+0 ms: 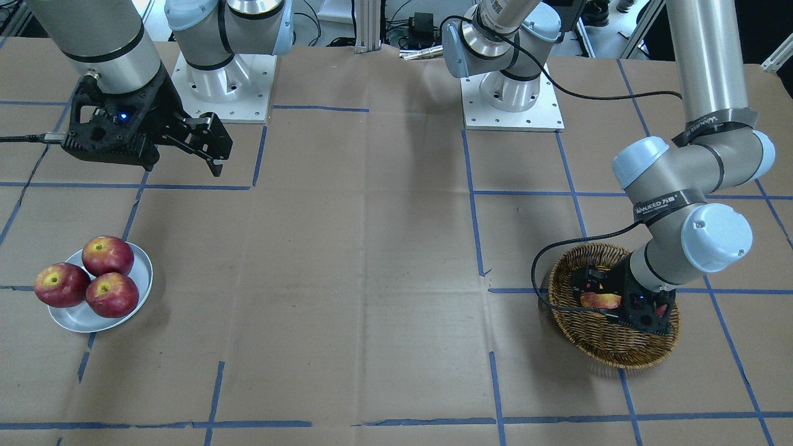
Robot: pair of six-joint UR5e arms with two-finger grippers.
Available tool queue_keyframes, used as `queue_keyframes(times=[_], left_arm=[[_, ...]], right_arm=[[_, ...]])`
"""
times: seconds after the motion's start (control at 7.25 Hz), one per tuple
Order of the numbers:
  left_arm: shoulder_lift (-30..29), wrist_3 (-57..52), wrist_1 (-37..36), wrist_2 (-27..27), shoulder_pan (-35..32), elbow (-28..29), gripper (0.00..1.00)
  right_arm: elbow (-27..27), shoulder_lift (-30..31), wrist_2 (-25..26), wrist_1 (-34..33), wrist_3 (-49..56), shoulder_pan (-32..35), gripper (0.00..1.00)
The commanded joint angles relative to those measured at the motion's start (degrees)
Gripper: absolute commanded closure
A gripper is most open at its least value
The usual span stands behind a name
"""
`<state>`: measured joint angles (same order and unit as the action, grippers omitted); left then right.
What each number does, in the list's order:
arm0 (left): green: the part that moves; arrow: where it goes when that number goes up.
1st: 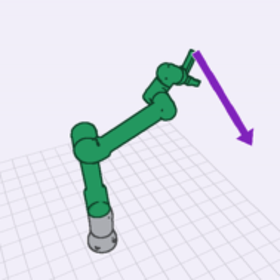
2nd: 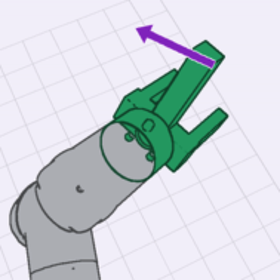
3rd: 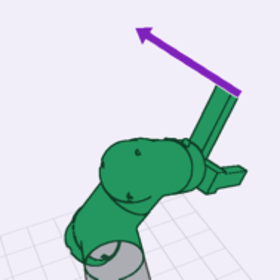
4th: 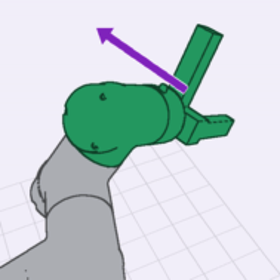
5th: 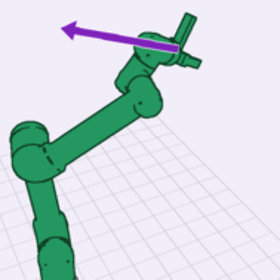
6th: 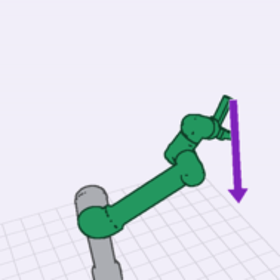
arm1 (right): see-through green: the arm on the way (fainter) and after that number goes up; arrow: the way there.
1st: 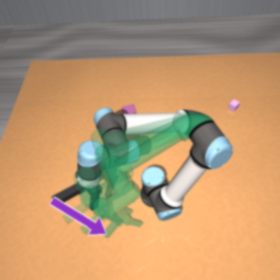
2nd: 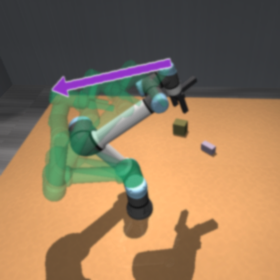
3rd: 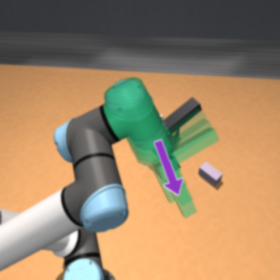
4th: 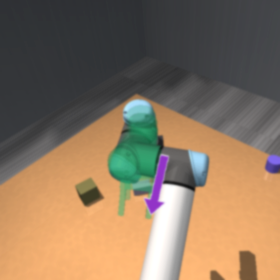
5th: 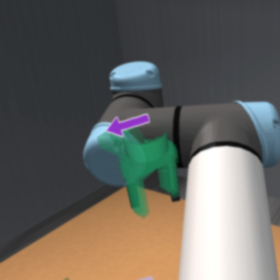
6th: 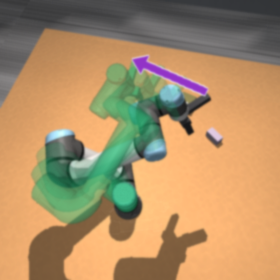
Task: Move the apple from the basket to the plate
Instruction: 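Lower the left gripper and grasp the yellow-red apple in the basket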
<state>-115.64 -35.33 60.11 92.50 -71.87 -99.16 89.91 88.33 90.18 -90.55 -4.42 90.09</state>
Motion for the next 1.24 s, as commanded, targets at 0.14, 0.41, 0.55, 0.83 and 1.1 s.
queue_keyframes(times=[0.14,0.41,0.55,0.83,1.1], left_arm=[[-1.34,0.35,-0.87,0.31,0.5,-0.68,0.01],[-2.13,0.09,-2.0,0.58,0.68,-0.95,0.11],[-2.14,0.17,-2.1,0.67,0.94,-0.95,0.26],[-2.13,0.09,-2.8,0.75,0.94,-0.68,0.45],[-0.3,0.87,-1.76,1.02,0.59,0.19,0.49]], right_arm=[[0.0,0.0,0.0,-0.06,0.03,0.0,0.0],[0.0,0.0,0.0,-0.06,0.03,0.0,0.0],[0.0,0.0,0.0,-0.06,0.03,0.0,0.0],[0.0,0.0,0.0,-0.06,0.03,0.0,0.0],[0.0,0.0,0.0,-0.06,0.03,0.0,0.0]])
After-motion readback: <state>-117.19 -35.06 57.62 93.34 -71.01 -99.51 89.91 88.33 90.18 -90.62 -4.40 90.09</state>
